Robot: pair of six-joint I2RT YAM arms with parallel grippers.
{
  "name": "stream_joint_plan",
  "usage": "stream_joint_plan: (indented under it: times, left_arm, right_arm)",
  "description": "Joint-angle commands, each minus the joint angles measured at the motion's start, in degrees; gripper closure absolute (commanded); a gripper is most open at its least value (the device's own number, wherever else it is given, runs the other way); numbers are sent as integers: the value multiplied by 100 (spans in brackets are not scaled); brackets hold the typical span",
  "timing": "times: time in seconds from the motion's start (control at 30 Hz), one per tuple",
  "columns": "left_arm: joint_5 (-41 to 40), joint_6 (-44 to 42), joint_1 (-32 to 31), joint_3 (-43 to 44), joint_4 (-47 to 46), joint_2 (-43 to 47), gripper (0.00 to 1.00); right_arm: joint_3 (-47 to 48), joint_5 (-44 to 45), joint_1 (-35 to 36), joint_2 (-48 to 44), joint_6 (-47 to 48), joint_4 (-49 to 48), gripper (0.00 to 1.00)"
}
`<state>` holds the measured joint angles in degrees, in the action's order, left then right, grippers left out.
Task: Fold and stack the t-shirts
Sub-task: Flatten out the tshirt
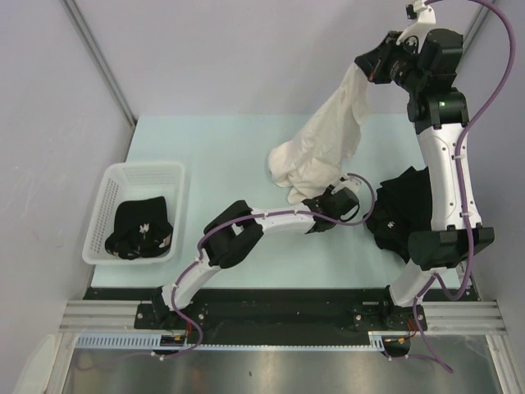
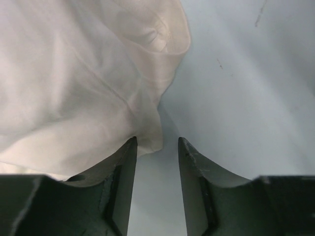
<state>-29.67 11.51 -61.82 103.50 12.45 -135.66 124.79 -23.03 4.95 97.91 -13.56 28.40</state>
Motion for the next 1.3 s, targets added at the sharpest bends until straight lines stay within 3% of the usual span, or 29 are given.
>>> stream_joint_plan:
  times: [0.0,0.13,0.3,0.5,0.87,1.27]
  left_arm:
    - [-65,9,91,-76,-67,101,60]
    - [84,62,109,-58,-23,57,100]
    - [128,97,127,-50,3,109,100]
    - [-354,-87,275,65,284,557,100]
    - [-496,387,2402,-76,1066,2428,100]
    - [-557,-183,4028,863,1673,2992,100]
  right_arm:
    - [28,-88,-29,-219,-103,-327,100]
    - [19,-123,-29,-202,-147,-353,100]
    - [10,-132,-29,-211,-147,-353,100]
    - [-209,149,-20,-272,143,-248,100]
    - [54,1159,-38,114,688,139,100]
    - [273,1678,-196,220,926,218,100]
